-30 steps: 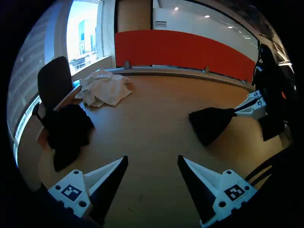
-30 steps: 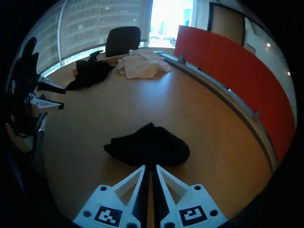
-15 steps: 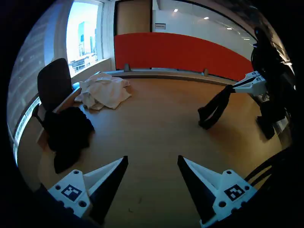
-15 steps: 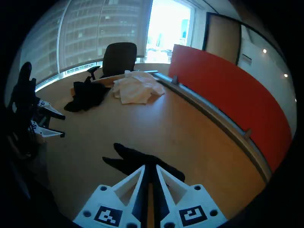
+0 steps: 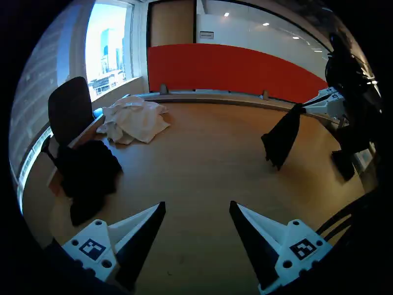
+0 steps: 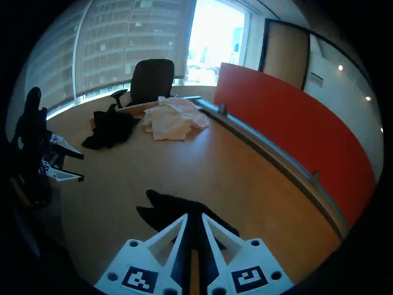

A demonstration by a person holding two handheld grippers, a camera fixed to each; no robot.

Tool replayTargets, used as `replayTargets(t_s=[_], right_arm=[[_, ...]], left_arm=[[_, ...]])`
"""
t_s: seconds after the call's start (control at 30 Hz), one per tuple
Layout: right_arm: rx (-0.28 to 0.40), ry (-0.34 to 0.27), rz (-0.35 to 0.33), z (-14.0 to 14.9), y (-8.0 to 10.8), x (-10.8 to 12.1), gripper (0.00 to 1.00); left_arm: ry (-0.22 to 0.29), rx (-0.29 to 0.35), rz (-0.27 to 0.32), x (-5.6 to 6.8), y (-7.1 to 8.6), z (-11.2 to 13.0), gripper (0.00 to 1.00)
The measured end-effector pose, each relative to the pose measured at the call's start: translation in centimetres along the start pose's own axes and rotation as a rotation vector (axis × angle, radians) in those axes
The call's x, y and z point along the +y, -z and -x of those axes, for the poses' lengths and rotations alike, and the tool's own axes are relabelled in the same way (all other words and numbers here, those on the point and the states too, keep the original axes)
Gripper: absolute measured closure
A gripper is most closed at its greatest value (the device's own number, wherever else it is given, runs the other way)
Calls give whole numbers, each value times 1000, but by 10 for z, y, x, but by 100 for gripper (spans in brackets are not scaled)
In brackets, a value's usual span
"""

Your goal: Fold towel

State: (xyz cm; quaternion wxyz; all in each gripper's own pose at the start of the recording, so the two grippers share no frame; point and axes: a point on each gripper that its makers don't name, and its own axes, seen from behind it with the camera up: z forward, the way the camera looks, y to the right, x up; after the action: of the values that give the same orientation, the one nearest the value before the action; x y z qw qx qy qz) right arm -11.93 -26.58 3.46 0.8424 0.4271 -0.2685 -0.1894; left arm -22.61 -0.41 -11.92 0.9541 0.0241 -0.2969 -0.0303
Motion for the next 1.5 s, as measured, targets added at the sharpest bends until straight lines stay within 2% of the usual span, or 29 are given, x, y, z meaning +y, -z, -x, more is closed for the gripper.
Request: replayTargets(t_s=[0.37,0.67,1.1,1.5], right_arm=[[6,-20,15,1,16,15,95],[5,-49,49,10,38,38,95],[-13,-91,111,42,87,87,95],[-25,-157,159,79,137,139,95]], left_arm=[[-1,0,9,4,-3,-2,3],[-3,2,17,9,-6,-5,3],[-3,1,19,10,-11,-10,3],[-17,1,9,10,-16,-17,3]])
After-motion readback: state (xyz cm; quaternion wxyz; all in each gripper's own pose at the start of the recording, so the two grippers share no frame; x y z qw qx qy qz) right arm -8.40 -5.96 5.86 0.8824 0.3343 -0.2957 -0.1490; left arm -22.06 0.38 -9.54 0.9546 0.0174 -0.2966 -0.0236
